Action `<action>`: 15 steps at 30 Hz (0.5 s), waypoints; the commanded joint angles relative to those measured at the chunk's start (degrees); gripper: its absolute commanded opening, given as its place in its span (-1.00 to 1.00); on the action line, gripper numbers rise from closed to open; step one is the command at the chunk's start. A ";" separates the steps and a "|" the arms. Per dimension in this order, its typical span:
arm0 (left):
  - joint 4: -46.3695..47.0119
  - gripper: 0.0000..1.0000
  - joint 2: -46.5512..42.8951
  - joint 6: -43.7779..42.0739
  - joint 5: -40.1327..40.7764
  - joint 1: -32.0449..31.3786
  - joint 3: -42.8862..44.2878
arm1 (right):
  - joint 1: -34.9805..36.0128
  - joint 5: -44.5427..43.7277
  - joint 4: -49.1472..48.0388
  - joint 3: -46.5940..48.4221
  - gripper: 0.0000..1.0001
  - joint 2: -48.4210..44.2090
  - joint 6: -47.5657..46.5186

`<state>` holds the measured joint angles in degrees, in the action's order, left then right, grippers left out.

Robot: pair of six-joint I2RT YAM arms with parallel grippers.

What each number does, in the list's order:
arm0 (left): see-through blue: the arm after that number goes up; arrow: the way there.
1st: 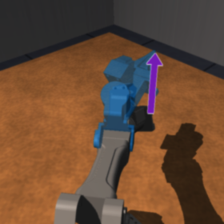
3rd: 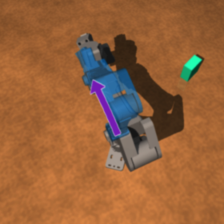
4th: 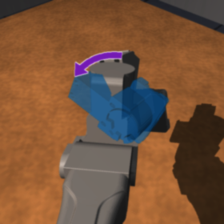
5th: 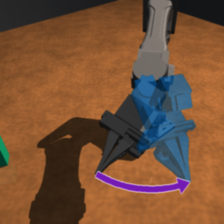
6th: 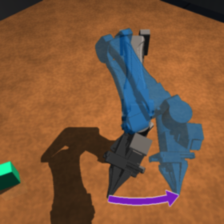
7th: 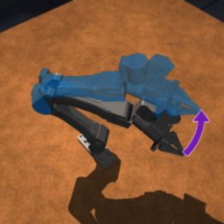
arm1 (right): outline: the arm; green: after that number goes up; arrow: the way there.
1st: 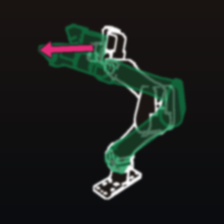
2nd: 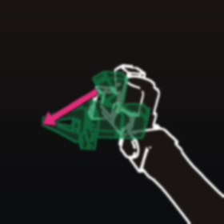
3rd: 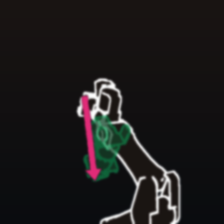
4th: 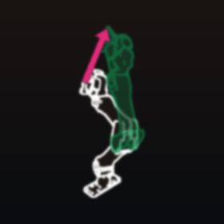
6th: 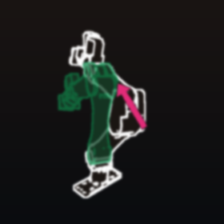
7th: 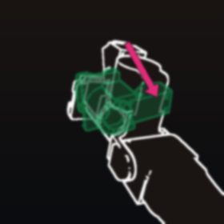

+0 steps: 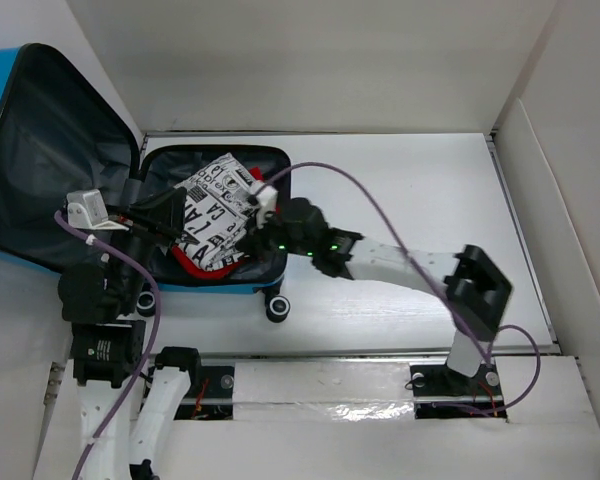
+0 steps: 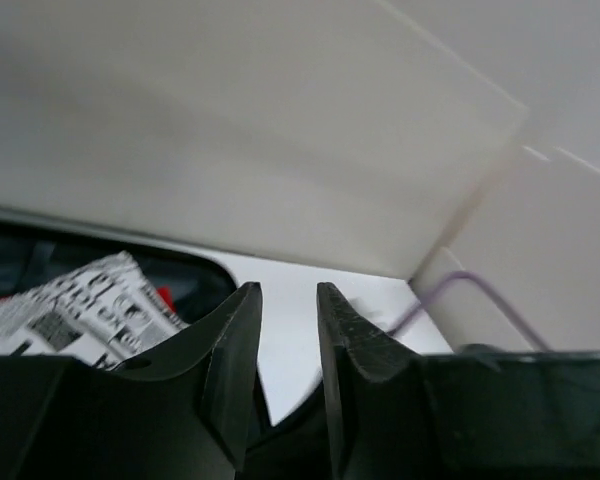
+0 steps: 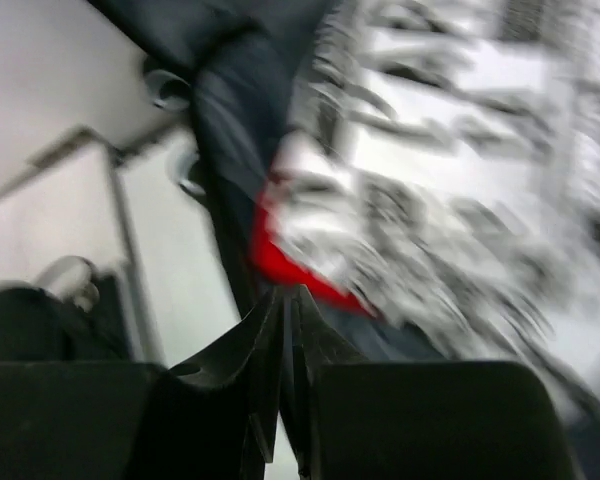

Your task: Pack the luggage

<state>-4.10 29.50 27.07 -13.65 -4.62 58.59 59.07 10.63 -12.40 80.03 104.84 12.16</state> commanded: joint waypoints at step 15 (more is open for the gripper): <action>-23.48 0.03 4.15 1.14 63.90 -0.39 -10.43 | -28.30 -6.85 -1.30 -36.96 -0.05 -44.45 1.46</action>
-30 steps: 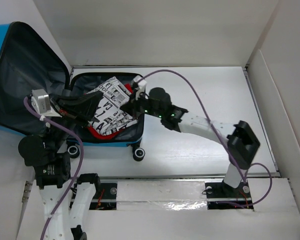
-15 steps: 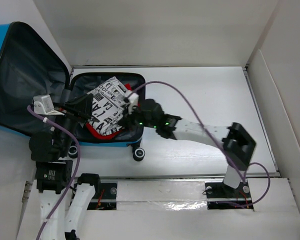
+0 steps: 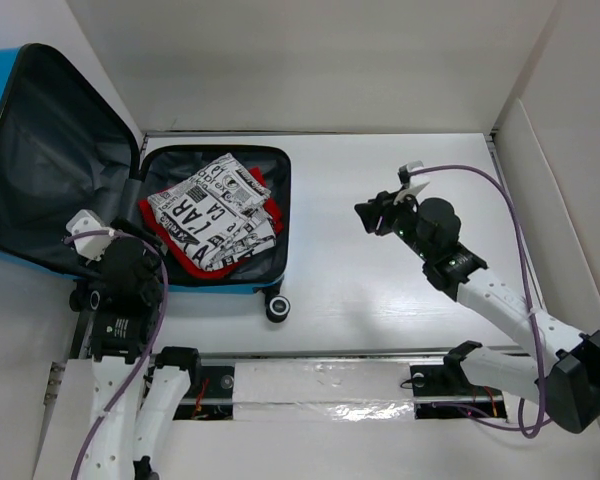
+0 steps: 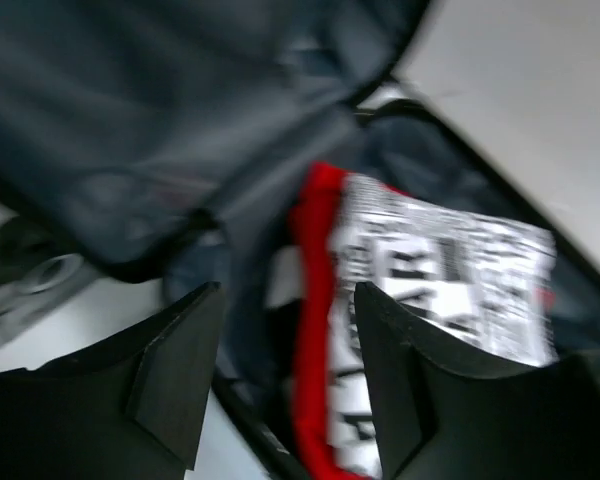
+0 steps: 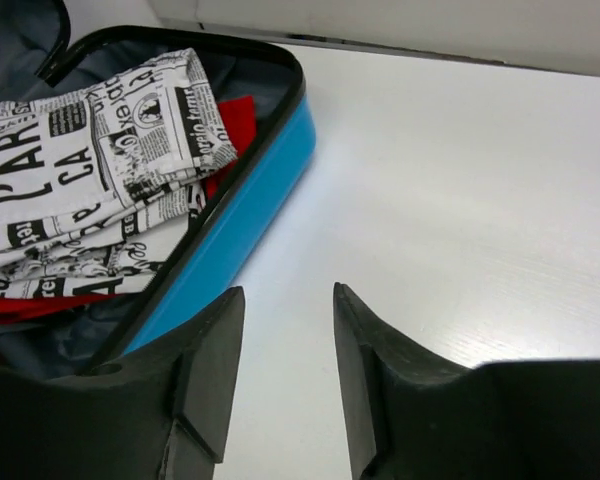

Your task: Pack the luggage

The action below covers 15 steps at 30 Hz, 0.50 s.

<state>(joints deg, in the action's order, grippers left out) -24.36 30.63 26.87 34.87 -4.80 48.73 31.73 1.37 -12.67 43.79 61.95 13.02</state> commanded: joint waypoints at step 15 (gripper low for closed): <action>-6.48 0.13 26.75 -2.53 17.78 25.42 12.07 | -3.34 12.61 1.86 2.09 0.05 1.50 0.26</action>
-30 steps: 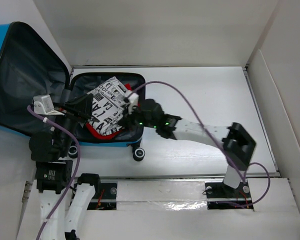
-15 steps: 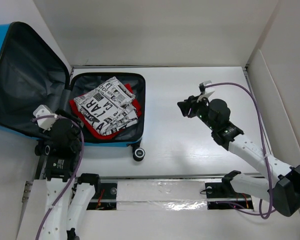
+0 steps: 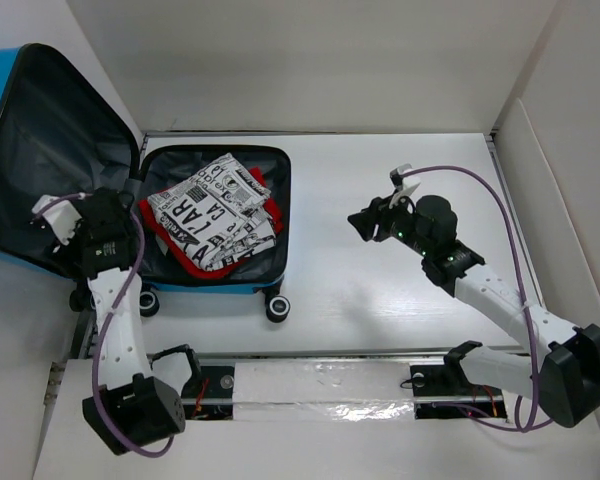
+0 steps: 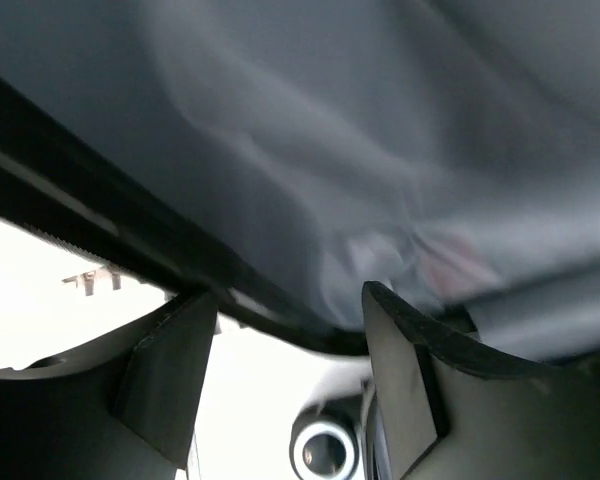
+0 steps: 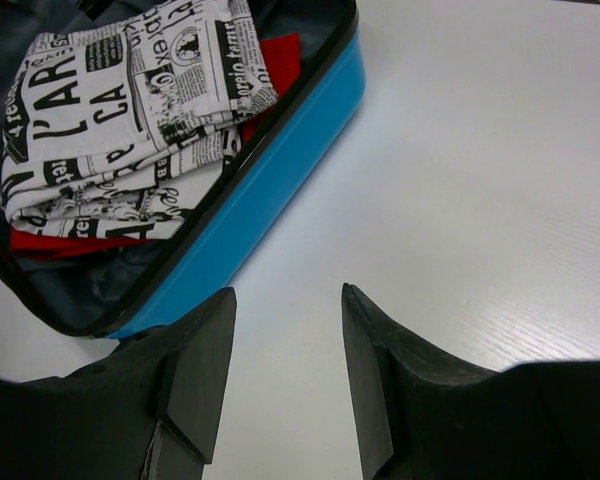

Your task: Pack the luggage

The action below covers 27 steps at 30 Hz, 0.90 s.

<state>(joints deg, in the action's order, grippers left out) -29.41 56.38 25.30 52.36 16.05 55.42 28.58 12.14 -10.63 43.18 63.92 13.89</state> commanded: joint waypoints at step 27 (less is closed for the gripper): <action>-11.54 0.26 -8.75 7.66 4.14 -1.46 4.61 | 6.49 -0.36 5.89 7.45 0.05 3.32 -4.22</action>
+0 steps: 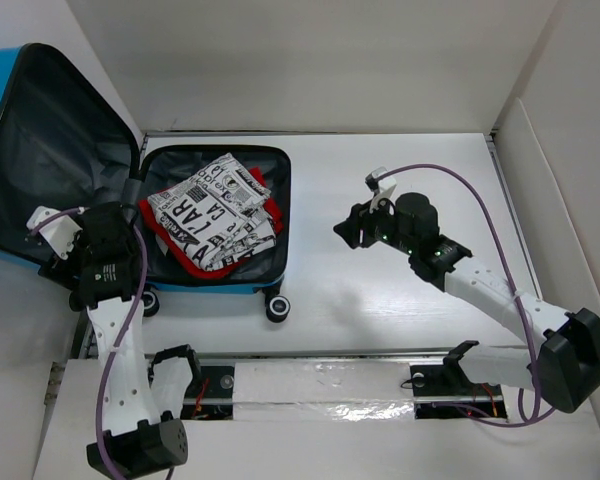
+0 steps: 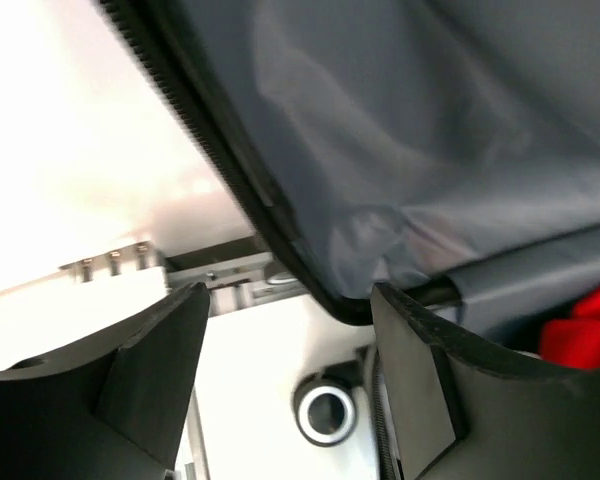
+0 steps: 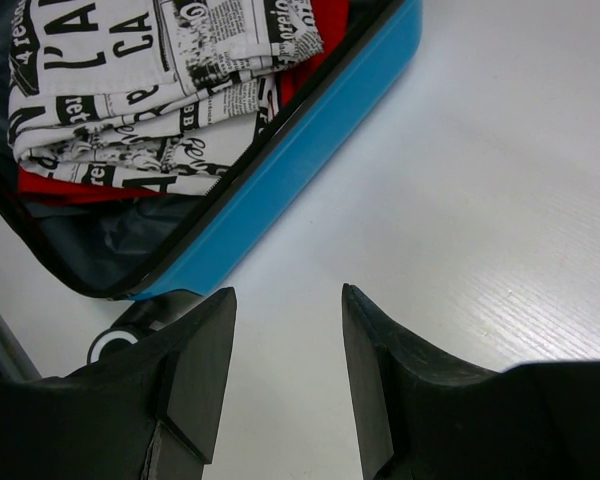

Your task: Pack the luggage

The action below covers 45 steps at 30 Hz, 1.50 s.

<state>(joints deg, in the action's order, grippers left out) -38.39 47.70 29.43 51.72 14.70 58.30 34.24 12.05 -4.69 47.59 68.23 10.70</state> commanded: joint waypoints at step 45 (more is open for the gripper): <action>0.24 0.26 15.14 -2.44 9.27 1.91 10.17 | 2.50 -2.65 1.70 4.00 0.04 1.47 -1.38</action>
<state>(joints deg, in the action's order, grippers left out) -39.64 62.43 28.91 58.78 16.25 67.26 36.14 10.57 -2.90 48.82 69.12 10.24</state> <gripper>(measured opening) 0.639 0.523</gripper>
